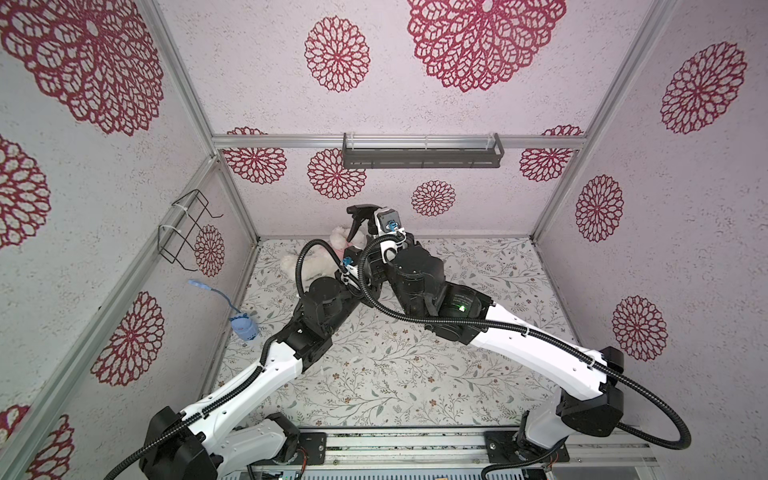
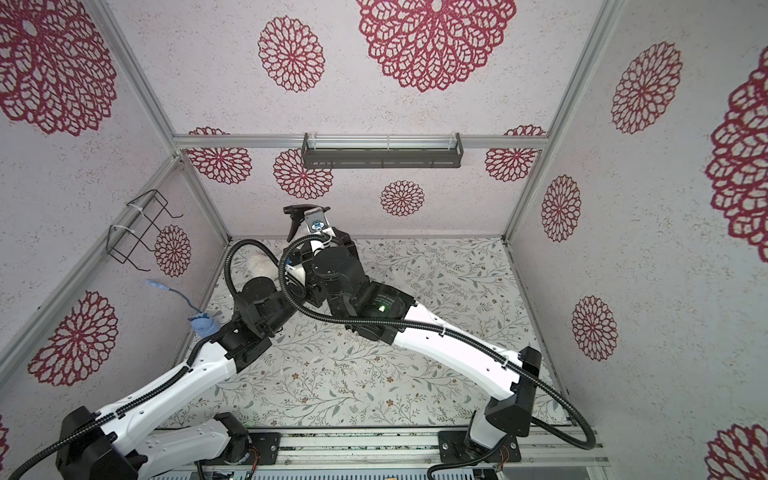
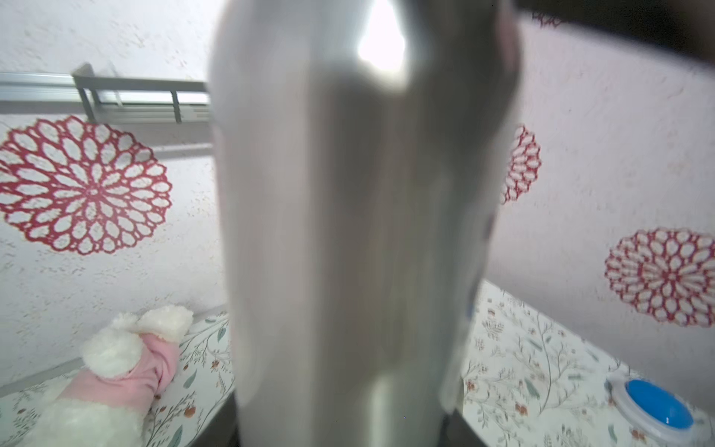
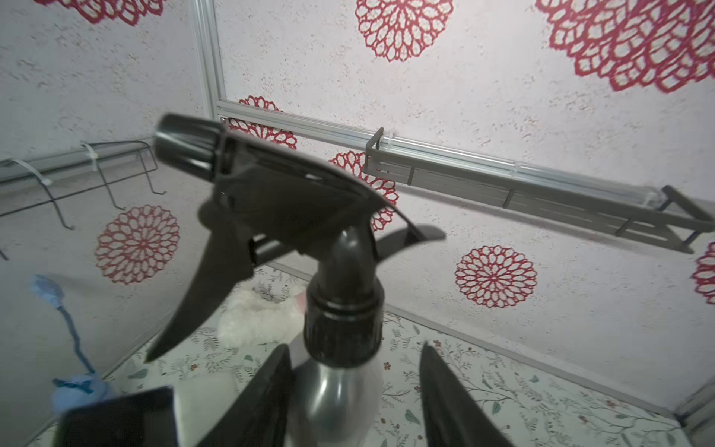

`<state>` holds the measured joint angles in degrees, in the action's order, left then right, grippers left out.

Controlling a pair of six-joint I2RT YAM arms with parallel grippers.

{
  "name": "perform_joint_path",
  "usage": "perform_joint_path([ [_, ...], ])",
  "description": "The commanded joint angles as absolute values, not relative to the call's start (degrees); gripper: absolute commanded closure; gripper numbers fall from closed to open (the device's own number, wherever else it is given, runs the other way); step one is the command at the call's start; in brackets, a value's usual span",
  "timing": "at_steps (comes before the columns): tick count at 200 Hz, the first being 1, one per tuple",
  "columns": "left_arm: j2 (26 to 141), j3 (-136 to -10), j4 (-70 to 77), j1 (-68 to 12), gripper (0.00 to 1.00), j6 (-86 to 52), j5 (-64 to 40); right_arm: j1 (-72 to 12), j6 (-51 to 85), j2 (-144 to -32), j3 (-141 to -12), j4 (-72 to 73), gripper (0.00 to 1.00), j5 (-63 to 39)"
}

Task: Attach spray nozzles to spray bottles
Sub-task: Screw the spray nozzle on the spray bottle.

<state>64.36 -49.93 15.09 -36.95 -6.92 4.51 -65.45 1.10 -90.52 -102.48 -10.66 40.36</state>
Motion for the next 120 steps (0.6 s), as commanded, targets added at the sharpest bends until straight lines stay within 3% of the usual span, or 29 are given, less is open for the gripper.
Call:
perform_joint_path([
  [1, 62.1, -51.6, 19.2, -37.1, 0.94, -5.3, 2.0, -64.7, 4.1, -85.5, -101.9, -17.2, 0.33, 24.1],
  [62, 61.6, -51.2, 18.3, -36.4, 0.94, -5.2, -2.9, -58.1, 5.7, -74.0, -92.6, -16.6, 0.29, 6.3],
  [120, 62.2, -51.2, 18.2, -36.5, 0.94, -4.7, -5.5, -52.6, 5.1, -72.9, -93.7, -14.4, 0.27, -6.9],
])
